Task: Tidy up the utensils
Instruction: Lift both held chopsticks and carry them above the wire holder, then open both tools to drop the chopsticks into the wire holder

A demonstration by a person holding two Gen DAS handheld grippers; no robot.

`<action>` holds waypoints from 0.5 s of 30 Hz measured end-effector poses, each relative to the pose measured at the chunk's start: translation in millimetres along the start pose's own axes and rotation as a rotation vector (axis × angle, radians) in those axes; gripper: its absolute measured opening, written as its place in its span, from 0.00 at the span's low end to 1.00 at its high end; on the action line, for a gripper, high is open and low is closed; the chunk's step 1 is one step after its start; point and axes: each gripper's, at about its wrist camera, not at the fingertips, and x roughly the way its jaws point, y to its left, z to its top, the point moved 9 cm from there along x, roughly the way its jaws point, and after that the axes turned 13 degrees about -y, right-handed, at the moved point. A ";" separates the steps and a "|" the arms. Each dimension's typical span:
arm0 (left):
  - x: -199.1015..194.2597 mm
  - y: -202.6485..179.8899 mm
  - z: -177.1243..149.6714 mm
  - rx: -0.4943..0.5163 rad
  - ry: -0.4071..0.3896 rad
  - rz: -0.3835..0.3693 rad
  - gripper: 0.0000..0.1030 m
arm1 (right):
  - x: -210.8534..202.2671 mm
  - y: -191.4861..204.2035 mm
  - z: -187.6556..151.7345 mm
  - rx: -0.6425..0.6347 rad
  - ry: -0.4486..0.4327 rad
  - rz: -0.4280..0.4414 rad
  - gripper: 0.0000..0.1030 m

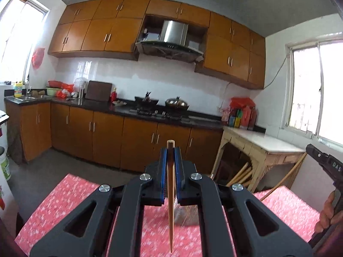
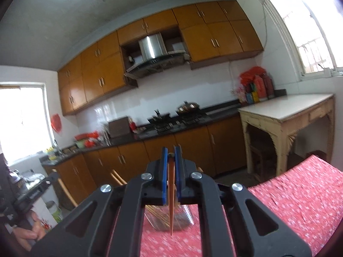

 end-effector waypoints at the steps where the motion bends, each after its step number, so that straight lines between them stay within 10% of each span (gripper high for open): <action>1: 5.4 -4.8 8.8 -0.005 -0.017 -0.003 0.07 | 5.4 4.7 8.6 -0.001 -0.021 0.006 0.07; 15: 96.3 -46.4 31.9 -0.026 -0.121 0.025 0.07 | 109.5 15.3 1.1 -0.043 -0.040 -0.016 0.07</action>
